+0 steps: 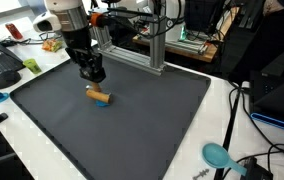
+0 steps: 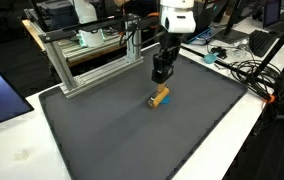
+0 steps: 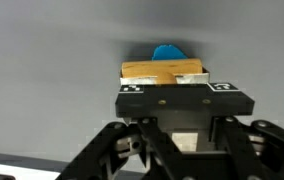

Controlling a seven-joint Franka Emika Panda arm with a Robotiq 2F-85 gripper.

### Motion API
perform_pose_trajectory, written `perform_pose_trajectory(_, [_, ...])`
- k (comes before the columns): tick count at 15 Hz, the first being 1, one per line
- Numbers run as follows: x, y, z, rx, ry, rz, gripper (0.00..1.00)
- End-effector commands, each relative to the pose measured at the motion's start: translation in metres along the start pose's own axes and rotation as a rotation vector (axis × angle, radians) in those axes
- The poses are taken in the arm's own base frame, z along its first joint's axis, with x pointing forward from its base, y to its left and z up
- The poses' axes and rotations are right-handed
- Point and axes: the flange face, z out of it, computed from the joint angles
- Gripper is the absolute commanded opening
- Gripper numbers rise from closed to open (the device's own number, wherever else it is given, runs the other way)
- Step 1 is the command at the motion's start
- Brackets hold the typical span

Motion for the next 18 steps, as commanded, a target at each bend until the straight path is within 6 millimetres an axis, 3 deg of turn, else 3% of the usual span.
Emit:
perform_pose_trajectory(1, [0.008, -0.010, 0.014, 0.004, -0.013, 0.000, 0.22])
perform_pose_trajectory(6, [0.009, -0.015, 0.027, 0.019, -0.007, -0.010, 0.22])
perform_pose_trajectory(18, [0.016, -0.027, 0.028, 0.036, 0.055, -0.021, 0.22])
